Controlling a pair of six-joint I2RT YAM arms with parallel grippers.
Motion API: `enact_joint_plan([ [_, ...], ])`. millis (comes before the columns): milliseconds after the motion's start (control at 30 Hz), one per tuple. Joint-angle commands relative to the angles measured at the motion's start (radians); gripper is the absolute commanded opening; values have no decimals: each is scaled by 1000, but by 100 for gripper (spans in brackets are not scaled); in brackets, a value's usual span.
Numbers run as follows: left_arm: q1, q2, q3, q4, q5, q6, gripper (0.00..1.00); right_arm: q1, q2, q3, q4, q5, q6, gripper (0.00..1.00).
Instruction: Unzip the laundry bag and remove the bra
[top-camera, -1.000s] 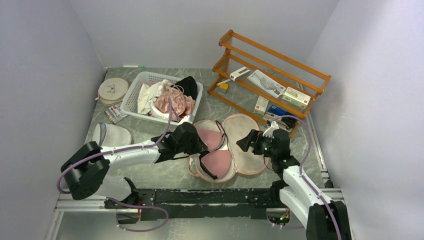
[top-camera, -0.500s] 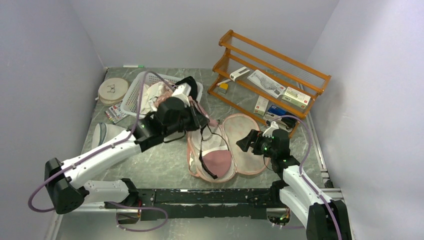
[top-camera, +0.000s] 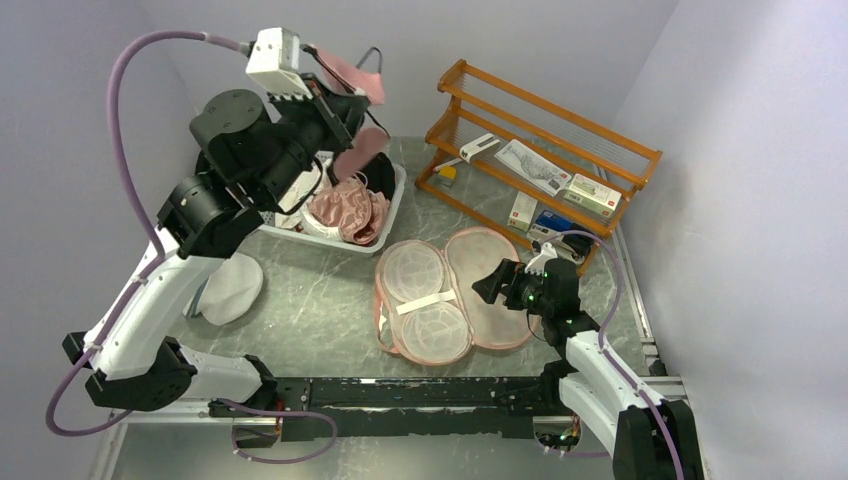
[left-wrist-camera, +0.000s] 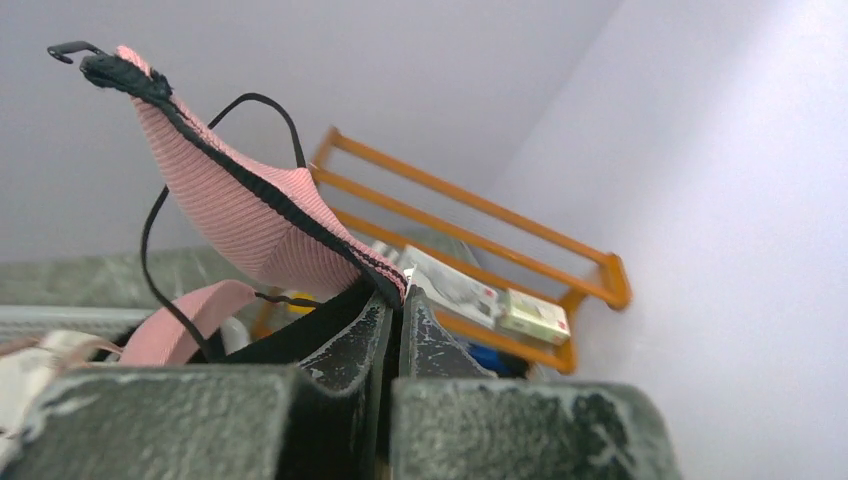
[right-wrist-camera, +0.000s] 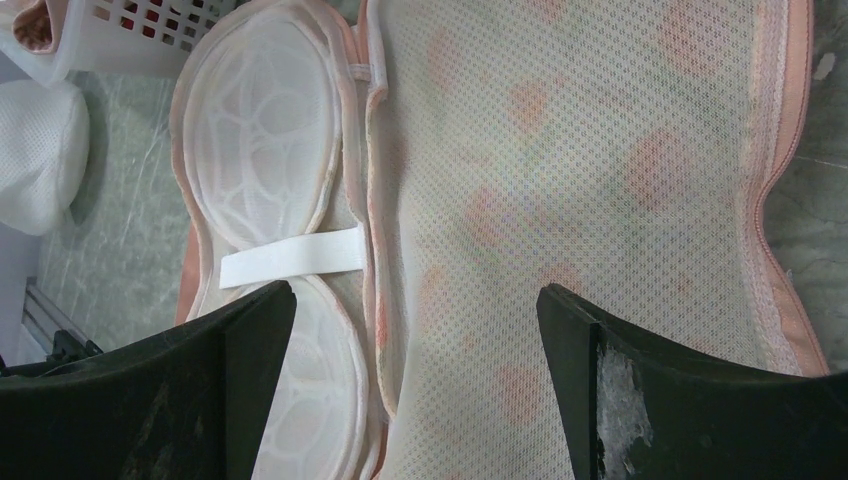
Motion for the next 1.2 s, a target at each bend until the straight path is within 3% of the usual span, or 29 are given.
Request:
enact_joint_plan([
  [0, 22, 30, 36, 26, -139, 154, 7, 7, -3, 3, 20, 4, -9, 92],
  [200, 101, 21, -175, 92, -67, 62, 7, 8, -8, 1, 20, 7, -9, 92],
  [500, 519, 61, -554, 171, 398, -218, 7, 13, 4, 4, 24, 1, -12, 92],
  [600, 643, 100, -546, 145, 529, -225, 7, 14, 4, 3, 24, 2, -12, 92],
  [767, 763, 136, -364, 116, 628, -204, 7, 16, 9, 6, 25, 7, -12, 92],
  [933, 788, 162, -212, 203, 717, -196, 7, 18, 25, 11, 24, 9, -12, 92],
  [1167, 790, 157, -297, 329, 776, -241, 7, 20, 26, 11, 21, 16, -11, 92],
])
